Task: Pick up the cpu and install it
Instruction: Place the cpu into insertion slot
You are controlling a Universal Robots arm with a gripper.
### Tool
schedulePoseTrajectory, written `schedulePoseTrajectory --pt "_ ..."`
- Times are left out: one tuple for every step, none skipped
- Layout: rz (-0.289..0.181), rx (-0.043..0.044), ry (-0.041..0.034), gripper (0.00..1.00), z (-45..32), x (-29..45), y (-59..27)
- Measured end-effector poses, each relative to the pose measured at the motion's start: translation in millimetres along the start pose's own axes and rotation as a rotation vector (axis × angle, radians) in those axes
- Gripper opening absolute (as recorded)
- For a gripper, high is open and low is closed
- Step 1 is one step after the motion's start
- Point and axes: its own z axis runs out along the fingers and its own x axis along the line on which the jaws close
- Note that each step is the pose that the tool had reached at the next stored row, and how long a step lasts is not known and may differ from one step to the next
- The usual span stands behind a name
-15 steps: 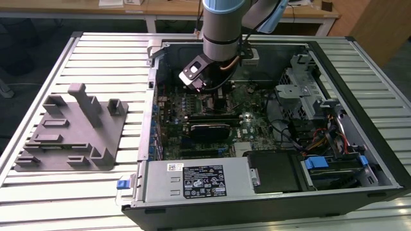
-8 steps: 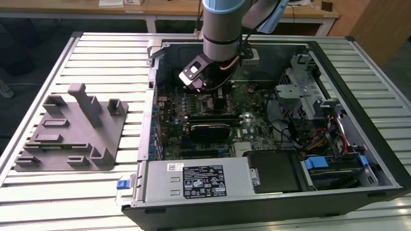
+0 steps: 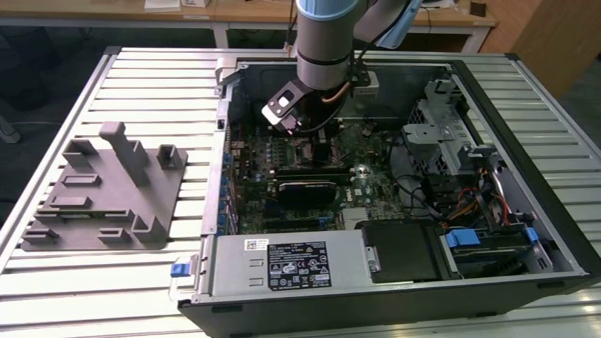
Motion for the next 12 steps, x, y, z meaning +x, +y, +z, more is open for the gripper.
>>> schedulePoseTrajectory --pt "0.0 0.0001 -0.0001 0.67 -0.5 -0.1 0.0" --pt "0.0 0.0 0.0003 0.67 -1.3 0.0 0.0" --pt "0.0 -0.0001 0.0006 0.67 -2.3 0.0 0.1" --pt "0.0 0.0 0.0007 0.67 -3.1 0.0 0.1" --pt "0.0 0.0 0.001 0.67 -3.4 0.0 0.1" --pt "0.0 -0.0002 0.0014 0.67 -3.4 0.0 0.1" --pt "0.0 -0.0002 0.0016 0.67 -3.5 0.0 0.2" --pt "0.0 0.0 0.0026 0.67 -3.7 -0.1 0.1" --pt "0.0 0.0002 0.0051 0.67 -3.7 -0.1 0.1" --pt "0.0 0.0002 0.0095 0.67 -3.7 0.0 0.2" --pt "0.001 0.0003 0.0142 0.67 -3.8 0.0 0.1" --pt "0.001 0.0004 0.0202 0.67 -3.8 0.0 0.1"
